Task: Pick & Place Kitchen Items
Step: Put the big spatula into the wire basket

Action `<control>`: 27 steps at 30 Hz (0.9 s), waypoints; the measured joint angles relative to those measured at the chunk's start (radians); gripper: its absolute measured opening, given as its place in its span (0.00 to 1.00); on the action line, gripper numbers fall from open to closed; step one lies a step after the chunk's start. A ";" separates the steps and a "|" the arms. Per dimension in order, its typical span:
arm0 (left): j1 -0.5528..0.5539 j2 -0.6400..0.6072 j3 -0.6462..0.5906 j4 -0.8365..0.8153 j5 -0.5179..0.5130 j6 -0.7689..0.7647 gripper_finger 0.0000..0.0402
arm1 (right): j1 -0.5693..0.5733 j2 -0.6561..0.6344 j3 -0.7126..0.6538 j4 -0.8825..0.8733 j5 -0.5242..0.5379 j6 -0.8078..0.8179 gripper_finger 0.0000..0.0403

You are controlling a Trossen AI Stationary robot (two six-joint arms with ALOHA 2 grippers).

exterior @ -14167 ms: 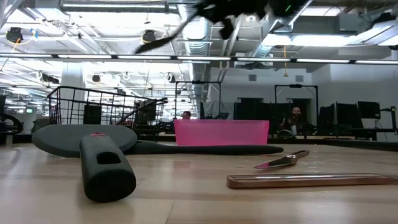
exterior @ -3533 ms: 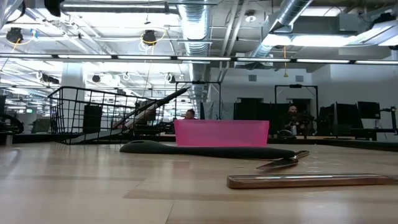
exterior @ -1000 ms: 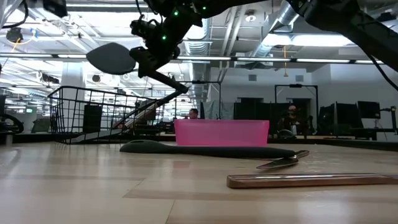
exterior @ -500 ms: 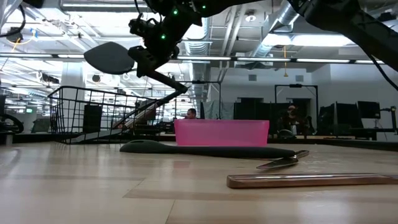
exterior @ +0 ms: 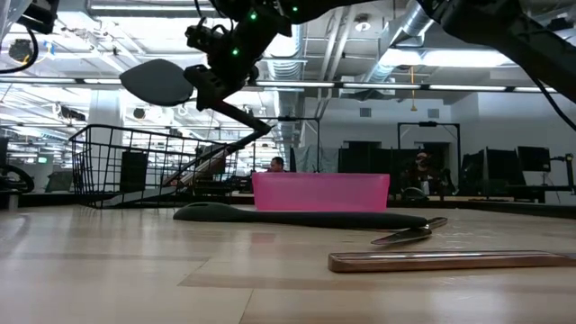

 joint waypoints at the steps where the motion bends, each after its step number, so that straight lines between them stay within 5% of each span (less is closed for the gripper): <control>1: 0.000 0.000 0.000 0.001 0.000 0.002 0.02 | 0.001 0.000 0.000 0.000 0.000 -0.002 0.18; 27: 0.000 0.093 0.000 0.033 -0.013 0.024 0.02 | -0.026 0.048 0.000 0.018 -0.061 0.002 0.18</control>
